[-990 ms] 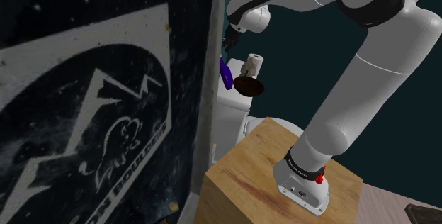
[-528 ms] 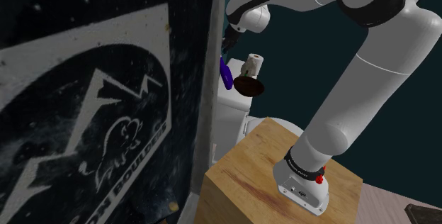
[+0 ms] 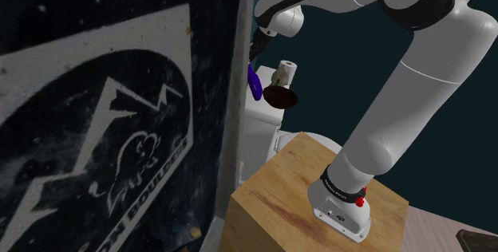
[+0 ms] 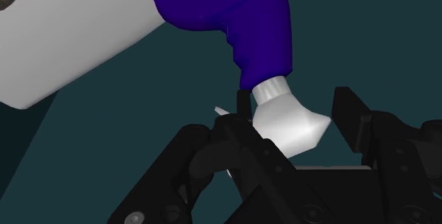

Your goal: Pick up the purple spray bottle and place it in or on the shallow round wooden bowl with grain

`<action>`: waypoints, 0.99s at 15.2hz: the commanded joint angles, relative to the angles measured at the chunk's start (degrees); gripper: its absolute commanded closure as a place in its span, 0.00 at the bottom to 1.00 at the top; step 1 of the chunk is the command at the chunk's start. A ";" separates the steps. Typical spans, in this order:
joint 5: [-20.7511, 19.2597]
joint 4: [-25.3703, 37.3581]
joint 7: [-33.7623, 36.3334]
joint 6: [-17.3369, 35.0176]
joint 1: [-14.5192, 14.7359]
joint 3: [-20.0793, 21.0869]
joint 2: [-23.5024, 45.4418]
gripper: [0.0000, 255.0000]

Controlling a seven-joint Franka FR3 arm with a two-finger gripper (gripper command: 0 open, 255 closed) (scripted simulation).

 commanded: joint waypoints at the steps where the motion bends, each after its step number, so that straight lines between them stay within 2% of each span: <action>1: -0.53 0.05 0.46 -0.48 0.12 0.08 -0.32 1.00; 13: -5.08 4.93 4.90 -8.76 -0.07 -0.09 -4.35 1.00; 14: -4.74 4.56 4.59 -8.04 -0.04 -0.09 -3.96 1.00; 15: -4.74 4.56 4.59 -8.04 -0.04 -0.09 -3.96 0.00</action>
